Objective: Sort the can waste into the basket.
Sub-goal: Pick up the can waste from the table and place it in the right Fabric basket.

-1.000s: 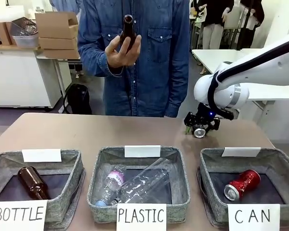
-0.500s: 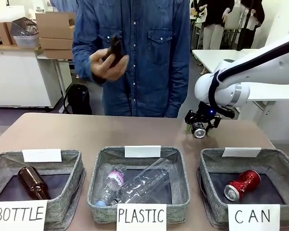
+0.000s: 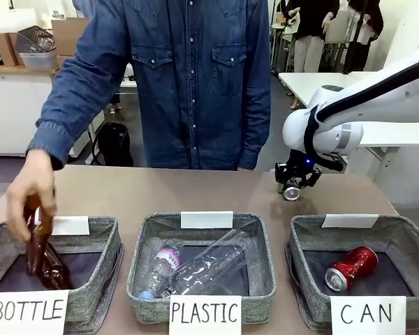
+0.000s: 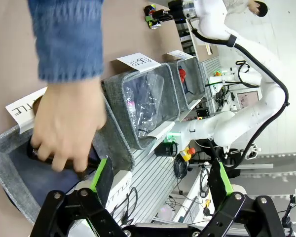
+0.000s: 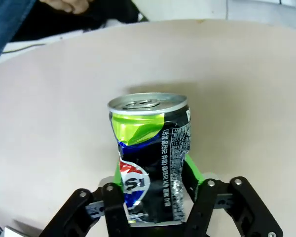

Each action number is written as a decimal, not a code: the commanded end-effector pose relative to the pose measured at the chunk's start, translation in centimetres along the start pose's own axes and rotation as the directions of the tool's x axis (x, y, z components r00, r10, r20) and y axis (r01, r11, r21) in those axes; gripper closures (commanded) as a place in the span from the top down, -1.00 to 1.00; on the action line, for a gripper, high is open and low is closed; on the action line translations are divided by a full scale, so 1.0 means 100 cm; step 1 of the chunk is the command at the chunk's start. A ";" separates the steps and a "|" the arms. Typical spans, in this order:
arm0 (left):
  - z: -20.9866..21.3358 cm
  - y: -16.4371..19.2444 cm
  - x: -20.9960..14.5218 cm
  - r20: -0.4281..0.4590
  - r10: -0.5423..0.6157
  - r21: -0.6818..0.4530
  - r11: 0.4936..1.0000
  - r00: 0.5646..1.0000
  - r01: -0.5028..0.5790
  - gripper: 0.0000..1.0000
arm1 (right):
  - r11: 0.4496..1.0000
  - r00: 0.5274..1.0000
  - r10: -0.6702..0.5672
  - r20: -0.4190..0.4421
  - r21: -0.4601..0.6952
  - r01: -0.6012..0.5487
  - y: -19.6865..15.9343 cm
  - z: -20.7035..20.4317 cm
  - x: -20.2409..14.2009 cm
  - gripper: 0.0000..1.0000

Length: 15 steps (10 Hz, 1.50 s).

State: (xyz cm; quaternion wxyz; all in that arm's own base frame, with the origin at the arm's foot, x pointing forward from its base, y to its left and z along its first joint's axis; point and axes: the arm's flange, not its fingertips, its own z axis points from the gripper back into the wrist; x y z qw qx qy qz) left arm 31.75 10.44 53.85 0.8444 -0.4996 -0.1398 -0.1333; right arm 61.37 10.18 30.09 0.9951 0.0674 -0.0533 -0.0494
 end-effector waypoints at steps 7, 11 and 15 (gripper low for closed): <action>0.128 -0.008 -0.021 0.021 -0.014 0.330 0.944 1.000 0.006 1.00 | 1.000 1.000 -0.025 -0.016 0.010 0.025 -0.002 0.004 0.003 -1.00; 0.128 -0.008 -0.021 0.021 -0.014 0.330 0.944 1.000 0.006 1.00 | 0.999 0.999 -0.030 -0.017 0.017 0.030 -0.003 0.008 0.003 -1.00; 0.128 -0.008 -0.021 0.021 -0.014 0.330 0.944 1.000 0.006 1.00 | 0.997 1.000 0.008 -0.012 0.075 -0.007 -0.039 0.138 -0.012 -1.00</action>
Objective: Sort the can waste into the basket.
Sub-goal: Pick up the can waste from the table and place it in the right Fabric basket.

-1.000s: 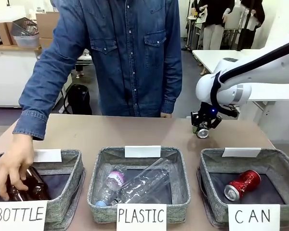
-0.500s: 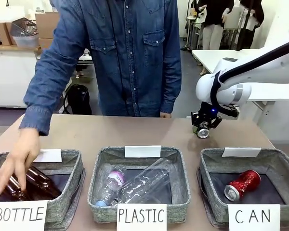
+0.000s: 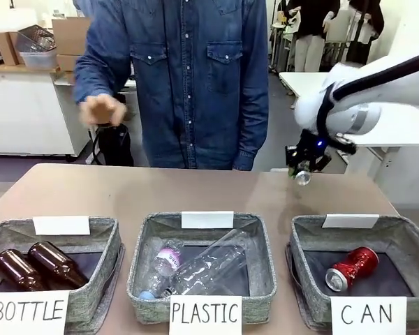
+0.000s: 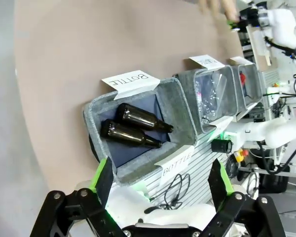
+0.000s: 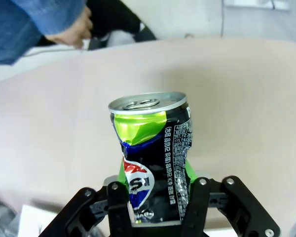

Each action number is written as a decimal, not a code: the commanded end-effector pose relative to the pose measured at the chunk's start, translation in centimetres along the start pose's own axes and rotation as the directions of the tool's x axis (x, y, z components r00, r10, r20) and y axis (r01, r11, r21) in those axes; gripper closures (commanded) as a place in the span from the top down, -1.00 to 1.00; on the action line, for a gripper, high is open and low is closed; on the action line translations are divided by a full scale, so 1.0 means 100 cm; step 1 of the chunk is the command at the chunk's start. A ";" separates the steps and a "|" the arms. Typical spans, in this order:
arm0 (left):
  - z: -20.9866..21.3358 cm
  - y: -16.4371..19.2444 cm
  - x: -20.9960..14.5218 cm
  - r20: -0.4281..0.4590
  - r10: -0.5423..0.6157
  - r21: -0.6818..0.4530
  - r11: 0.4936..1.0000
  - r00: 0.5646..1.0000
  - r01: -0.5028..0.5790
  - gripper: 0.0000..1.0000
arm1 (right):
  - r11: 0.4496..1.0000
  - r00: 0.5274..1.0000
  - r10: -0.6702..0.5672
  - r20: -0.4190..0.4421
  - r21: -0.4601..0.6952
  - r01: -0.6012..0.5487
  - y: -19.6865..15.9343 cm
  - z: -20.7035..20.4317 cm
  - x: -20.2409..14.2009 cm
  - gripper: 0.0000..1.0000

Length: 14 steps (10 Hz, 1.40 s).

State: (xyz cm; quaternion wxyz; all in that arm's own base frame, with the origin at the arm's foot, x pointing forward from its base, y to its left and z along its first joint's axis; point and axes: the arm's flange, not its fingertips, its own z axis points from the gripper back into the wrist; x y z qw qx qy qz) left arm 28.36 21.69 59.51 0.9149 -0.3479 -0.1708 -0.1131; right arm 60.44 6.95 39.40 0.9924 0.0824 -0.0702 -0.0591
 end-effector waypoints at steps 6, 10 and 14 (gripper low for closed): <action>0.000 -0.003 -0.001 0.008 0.012 -0.006 1.000 1.000 -0.012 1.00 | 0.839 0.819 0.537 -0.204 0.230 -0.493 -0.034 0.139 -0.147 -1.00; 0.000 -0.001 -0.001 0.002 0.000 0.000 1.000 1.000 0.000 1.00 | 0.770 0.762 0.622 -0.181 0.319 -0.553 -0.044 0.118 -0.170 -1.00; -0.121 -0.072 -0.004 0.023 -0.066 -0.453 0.889 0.998 0.069 1.00 | 0.611 0.600 0.779 -0.182 0.435 -0.662 -0.056 0.118 -0.178 -1.00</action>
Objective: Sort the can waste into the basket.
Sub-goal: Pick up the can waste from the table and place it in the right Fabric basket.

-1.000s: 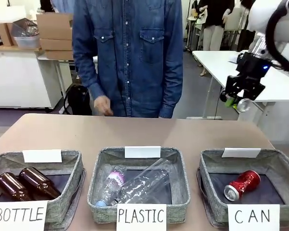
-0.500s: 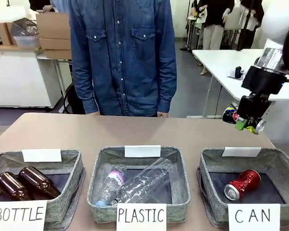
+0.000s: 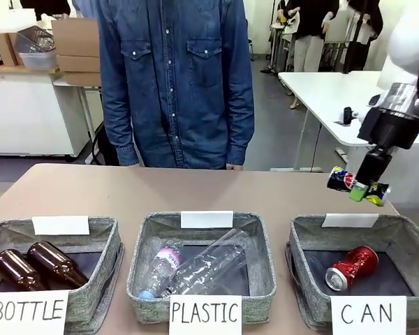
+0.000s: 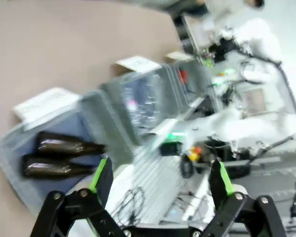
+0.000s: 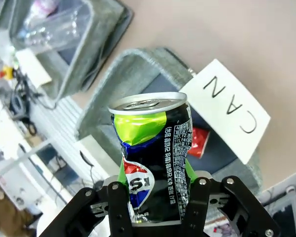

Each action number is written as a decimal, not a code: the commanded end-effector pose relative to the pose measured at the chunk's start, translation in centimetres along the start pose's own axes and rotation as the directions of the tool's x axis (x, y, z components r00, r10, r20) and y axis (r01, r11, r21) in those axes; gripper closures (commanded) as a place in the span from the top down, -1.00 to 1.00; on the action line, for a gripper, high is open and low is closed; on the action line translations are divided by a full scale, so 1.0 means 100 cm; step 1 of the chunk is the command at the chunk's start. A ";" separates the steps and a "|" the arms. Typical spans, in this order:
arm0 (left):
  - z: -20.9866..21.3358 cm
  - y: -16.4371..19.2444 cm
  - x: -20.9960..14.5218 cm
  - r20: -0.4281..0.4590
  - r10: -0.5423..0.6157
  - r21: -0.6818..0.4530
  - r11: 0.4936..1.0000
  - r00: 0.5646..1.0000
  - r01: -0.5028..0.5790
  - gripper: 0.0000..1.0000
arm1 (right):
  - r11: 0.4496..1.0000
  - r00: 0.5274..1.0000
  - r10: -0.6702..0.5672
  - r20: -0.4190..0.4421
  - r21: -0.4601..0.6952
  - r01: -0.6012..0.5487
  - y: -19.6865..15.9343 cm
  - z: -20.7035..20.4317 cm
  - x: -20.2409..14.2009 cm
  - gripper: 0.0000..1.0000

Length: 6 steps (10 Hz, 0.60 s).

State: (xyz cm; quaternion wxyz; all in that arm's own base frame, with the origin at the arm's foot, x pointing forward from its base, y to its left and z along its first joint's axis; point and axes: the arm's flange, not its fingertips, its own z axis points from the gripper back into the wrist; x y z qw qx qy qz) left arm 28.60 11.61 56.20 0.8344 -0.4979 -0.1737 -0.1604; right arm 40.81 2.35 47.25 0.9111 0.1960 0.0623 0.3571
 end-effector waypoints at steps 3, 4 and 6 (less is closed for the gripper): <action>-0.112 -0.010 0.002 -0.219 0.045 -0.075 0.995 0.975 -0.062 1.00 | 0.976 0.983 0.173 -0.055 0.141 -0.164 0.019 0.007 -0.022 -1.00; -0.082 -0.010 -0.005 -0.096 -0.007 -0.136 0.991 0.995 -0.006 1.00 | 0.978 0.983 0.178 -0.041 0.119 -0.172 0.024 0.005 -0.026 -1.00; -0.082 -0.010 -0.005 -0.096 -0.007 -0.136 0.991 0.995 -0.006 1.00 | 0.978 0.984 0.177 -0.038 0.118 -0.171 0.025 0.003 -0.028 -1.00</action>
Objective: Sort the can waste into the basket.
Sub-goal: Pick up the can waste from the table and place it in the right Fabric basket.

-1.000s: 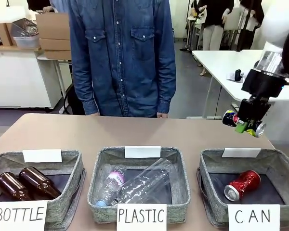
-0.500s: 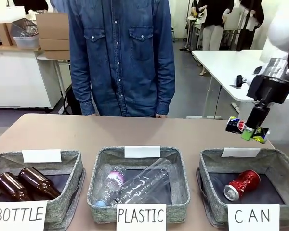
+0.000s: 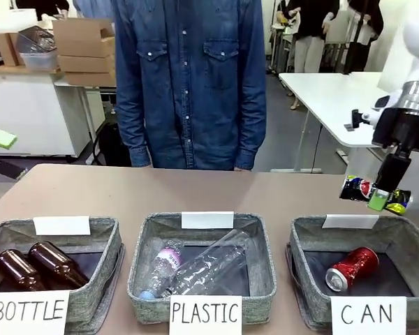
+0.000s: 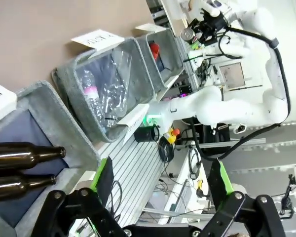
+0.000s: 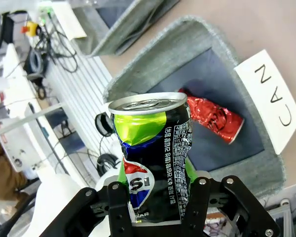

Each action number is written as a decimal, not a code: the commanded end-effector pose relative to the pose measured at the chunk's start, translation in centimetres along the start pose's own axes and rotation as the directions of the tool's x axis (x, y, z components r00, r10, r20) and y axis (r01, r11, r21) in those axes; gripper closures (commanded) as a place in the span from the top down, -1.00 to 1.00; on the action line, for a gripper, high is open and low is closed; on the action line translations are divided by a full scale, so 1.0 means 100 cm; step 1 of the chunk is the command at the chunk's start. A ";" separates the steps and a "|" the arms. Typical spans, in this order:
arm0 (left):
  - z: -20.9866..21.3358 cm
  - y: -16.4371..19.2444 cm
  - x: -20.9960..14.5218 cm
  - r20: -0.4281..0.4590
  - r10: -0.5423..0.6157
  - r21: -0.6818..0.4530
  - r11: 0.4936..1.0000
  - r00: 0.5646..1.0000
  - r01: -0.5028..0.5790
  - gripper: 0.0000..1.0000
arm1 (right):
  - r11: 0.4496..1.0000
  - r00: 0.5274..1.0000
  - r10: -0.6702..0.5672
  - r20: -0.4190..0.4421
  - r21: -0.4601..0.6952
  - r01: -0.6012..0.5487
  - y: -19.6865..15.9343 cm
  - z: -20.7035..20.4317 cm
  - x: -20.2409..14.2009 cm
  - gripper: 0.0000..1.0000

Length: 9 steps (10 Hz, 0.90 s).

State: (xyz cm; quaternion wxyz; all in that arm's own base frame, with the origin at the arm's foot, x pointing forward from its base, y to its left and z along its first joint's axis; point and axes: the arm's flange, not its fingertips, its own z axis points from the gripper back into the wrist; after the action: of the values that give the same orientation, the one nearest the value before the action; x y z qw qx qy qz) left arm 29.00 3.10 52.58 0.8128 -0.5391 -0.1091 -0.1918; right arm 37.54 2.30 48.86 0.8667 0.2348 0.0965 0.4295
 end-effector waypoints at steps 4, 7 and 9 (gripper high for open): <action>0.010 -0.003 -0.002 0.021 -0.022 -0.013 1.000 1.000 0.022 1.00 | 1.000 1.000 0.004 -0.005 0.014 -0.004 -0.006 -0.003 0.000 0.97; 0.010 -0.003 -0.002 0.021 -0.022 -0.013 1.000 1.000 0.022 1.00 | 1.000 1.000 0.001 -0.003 0.014 -0.001 -0.007 -0.002 0.001 1.00; 0.010 -0.003 -0.002 0.021 -0.022 -0.013 1.000 1.000 0.022 1.00 | 1.000 1.000 -0.007 0.005 0.012 0.007 -0.007 -0.002 0.001 1.00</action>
State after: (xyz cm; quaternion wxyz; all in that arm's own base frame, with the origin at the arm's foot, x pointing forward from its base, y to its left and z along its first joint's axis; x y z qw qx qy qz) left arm 28.87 4.02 53.06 0.8116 -0.5397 -0.1199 -0.1886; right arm 37.82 2.29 48.23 0.8663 0.2378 0.1039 0.4269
